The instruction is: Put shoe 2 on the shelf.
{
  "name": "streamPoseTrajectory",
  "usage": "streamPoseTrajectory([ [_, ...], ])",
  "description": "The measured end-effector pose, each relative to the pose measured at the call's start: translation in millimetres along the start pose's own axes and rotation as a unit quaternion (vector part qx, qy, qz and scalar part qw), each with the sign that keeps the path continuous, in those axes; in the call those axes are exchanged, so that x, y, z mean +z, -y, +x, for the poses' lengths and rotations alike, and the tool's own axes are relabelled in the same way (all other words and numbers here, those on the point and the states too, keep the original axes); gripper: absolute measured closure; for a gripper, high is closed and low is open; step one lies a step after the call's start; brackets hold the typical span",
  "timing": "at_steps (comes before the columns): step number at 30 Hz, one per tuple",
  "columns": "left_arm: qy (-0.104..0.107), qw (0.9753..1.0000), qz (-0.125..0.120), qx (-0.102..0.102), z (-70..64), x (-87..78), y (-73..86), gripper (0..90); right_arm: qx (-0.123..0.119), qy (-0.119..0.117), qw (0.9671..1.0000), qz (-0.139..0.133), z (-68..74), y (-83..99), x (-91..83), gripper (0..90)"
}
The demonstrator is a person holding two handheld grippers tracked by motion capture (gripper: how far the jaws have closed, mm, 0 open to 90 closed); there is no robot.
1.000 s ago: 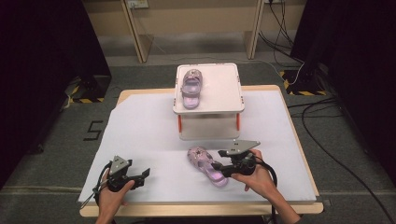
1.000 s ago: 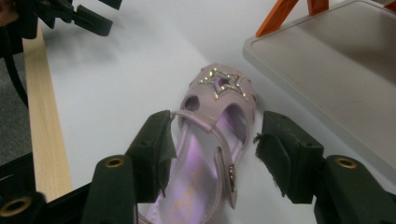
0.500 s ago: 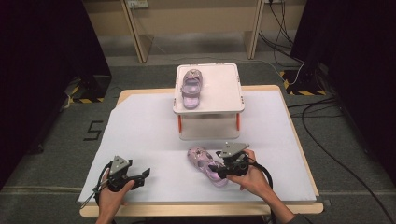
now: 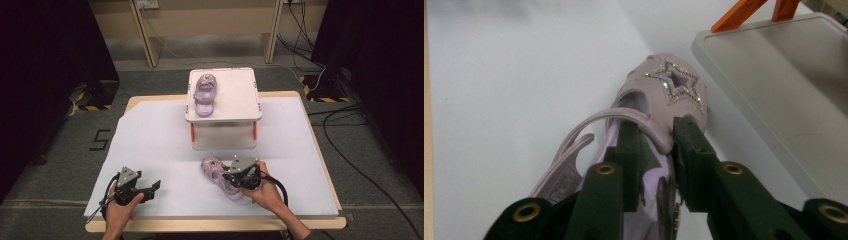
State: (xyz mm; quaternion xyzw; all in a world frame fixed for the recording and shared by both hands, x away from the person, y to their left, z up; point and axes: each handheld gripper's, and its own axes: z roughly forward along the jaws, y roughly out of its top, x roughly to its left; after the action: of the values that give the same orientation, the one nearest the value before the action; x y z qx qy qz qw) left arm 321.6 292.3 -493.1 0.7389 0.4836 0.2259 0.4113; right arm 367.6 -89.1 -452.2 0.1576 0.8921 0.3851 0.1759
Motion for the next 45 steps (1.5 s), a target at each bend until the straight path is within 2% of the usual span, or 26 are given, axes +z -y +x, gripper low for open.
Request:
streamPoseTrajectory([
  [4, -0.001, 1.0, -0.001, 0.0, 0.1, 0.0, -0.1, 14.9, 0.003, 0.004, 0.9999, -0.009, -0.4, -1.0, -3.6, 79.5],
  [8, 0.0, 1.0, 0.0, 0.0, 0.0, 0.1, -0.1, 14.9, 0.011, 0.002, 0.9995, -0.031, -1.9, -3.0, -10.6, 81.0],
  [18, -0.001, 1.0, 0.0, 0.0, 0.8, -0.2, 0.3, 14.9, 0.022, -0.002, 0.9983, -0.054, -2.0, -10.6, -27.7, 82.2],
  [29, -0.001, 1.0, -0.001, -0.001, 0.5, -0.1, 0.2, 14.9, 0.012, 0.011, 0.9963, -0.084, -3.9, -24.6, -51.5, 82.7],
  [30, -0.001, 1.0, -0.002, -0.002, 0.3, -0.1, 0.3, 14.9, 0.018, 0.01, 0.9961, -0.086, -3.5, -25.9, -53.6, 82.7],
  [45, -0.002, 1.0, -0.001, 0.0, 1.0, -0.1, 0.5, 14.9, 0.017, 0.018, 0.9927, -0.118, -8.4, -40.3, -74.2, 82.9],
])
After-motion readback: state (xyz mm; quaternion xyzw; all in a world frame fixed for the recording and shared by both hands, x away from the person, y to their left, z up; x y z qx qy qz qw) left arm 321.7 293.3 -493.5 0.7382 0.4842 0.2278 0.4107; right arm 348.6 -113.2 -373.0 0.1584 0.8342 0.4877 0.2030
